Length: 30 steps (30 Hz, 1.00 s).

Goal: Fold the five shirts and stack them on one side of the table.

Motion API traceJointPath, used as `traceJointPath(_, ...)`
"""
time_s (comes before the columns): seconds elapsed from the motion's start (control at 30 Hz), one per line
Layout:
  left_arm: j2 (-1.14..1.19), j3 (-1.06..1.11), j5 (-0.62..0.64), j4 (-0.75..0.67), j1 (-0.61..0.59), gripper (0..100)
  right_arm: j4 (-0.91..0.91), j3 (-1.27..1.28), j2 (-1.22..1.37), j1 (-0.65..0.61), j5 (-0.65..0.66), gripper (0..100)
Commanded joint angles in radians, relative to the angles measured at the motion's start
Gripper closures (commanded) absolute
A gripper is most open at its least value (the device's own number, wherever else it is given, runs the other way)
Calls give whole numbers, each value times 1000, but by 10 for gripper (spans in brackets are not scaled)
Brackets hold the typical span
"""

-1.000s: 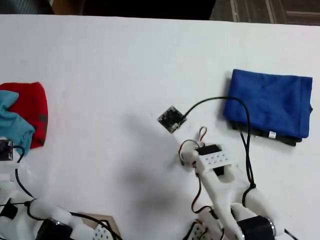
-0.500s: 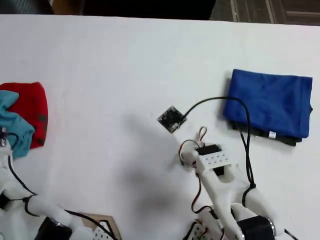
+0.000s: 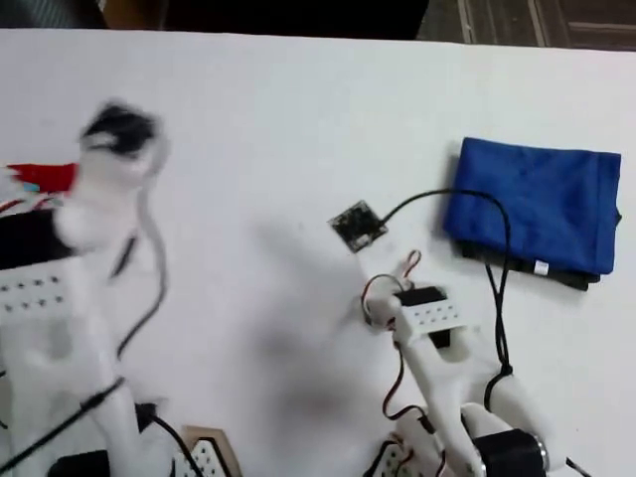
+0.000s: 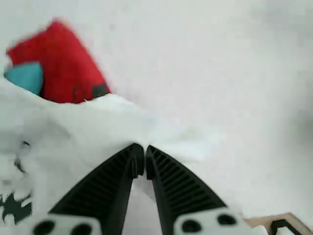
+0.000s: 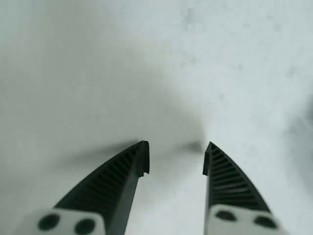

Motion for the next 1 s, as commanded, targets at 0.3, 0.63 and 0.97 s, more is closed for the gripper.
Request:
traceJointPath(0.3,-20,-211,78,-169,347,976,-19,-12,-41,25,-60,811)
traceJointPath(0.63,-21,-12,26,-255,334,602,-19,-12,-39,21,-58,811)
traceJointPath(0.97,-21,27,25,-318,-141,434,-18,-12,-41,21,-54,811)
